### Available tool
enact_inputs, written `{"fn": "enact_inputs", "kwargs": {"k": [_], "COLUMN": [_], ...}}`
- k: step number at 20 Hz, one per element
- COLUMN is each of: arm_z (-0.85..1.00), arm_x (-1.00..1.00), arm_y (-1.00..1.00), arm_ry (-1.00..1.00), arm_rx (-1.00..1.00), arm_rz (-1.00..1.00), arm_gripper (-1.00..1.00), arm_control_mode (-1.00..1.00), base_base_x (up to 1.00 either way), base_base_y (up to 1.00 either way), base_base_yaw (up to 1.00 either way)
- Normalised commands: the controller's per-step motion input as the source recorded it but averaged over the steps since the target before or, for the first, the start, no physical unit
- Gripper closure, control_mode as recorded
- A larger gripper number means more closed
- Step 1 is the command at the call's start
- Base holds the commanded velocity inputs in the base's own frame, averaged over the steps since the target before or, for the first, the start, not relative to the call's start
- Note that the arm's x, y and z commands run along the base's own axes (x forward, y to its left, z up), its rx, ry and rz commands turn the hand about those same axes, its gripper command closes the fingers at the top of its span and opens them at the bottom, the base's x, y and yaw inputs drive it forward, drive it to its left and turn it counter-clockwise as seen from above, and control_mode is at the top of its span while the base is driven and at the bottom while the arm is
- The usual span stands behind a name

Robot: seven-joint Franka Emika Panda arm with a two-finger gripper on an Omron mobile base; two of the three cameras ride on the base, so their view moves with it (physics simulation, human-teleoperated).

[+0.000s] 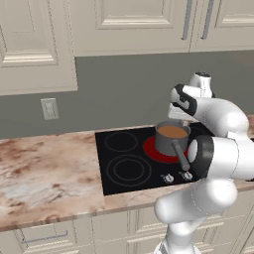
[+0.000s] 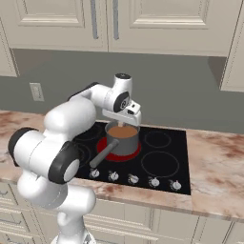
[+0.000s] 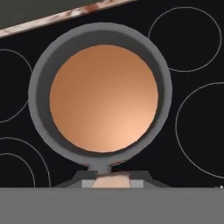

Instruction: Pick up the sugar cube(s) and place them in the saucepan with hot chocolate.

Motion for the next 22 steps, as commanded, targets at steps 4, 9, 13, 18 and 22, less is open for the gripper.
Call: {"fn": "enact_inputs", "kwargs": {"k": [4,9,13,18,22], "arm_z": [-0.13,-0.08,0.00,0.00,0.00], "arm_x": [0.12,0.09,0.16,0.18,0.30], "arm_y": [0.00,0.00,0.00,0.00,0.03], "arm_ry": [0.00,0.00,0.02,0.01,0.03], "arm_rx": [0.00,0.00,0.00,0.00,0.00], "arm_rz": [0.00,0.00,0.01,0.03,0.01], "arm_gripper": [1.00,1.00,1.00,1.00,1.00], "arm_control_mode": [-1.00,-1.00,-1.00,-1.00,-1.00], "base_base_x": [0.00,0.00,0.00,0.00,0.00], "base_base_y": [0.00,0.00,0.00,0.00,0.00], "base_base_yaw": [0.00,0.00,0.00,0.00,0.00]}}
